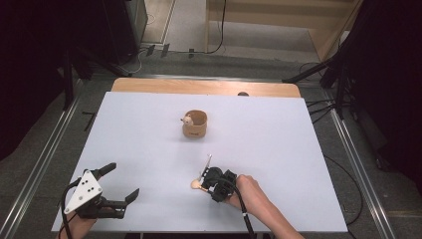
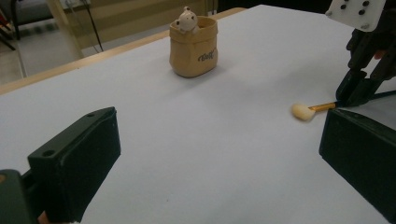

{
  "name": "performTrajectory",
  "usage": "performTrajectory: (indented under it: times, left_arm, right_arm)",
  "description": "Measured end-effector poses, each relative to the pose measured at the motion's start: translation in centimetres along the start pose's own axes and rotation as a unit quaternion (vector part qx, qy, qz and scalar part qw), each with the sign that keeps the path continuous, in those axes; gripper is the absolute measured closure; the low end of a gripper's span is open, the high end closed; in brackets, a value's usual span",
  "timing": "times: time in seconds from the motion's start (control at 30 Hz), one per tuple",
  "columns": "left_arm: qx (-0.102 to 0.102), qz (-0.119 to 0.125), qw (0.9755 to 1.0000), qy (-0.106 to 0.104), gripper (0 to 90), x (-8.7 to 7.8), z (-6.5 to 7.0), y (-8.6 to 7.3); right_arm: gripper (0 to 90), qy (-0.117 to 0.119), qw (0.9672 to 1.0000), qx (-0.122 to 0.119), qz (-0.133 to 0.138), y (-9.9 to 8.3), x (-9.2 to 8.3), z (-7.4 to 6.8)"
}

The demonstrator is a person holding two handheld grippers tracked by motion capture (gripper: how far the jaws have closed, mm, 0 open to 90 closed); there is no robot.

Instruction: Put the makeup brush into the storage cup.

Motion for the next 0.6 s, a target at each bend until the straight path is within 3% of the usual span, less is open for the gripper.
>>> performTrajectory:
  times: [0.37, 0.6]
  left_arm:
    - [0.001, -0.001, 1.0000, 0.002, 0.0, -0.02, 0.03, 0.01]
    - [0.000, 0.000, 1.0000, 0.002, 0.0, -0.04, 0.02, 0.01]
  right_arm:
    - [84.1, -0.004, 1.0000, 0.001, -0.002, -0.04, 0.03, -0.07]
    - [84.5, 0.014, 0.9998, 0.011, 0.006, -0.32, 0.08, 0.35]
Point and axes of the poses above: each handheld gripper's, and its own axes: x roughly forward along the jaws, y roughly out of its top, z roughly to its right, the point moved 2 cm from there along x, roughly forward along the jaws, and after that the axes turned 15 degrees about -y, right-handed, at the moved point
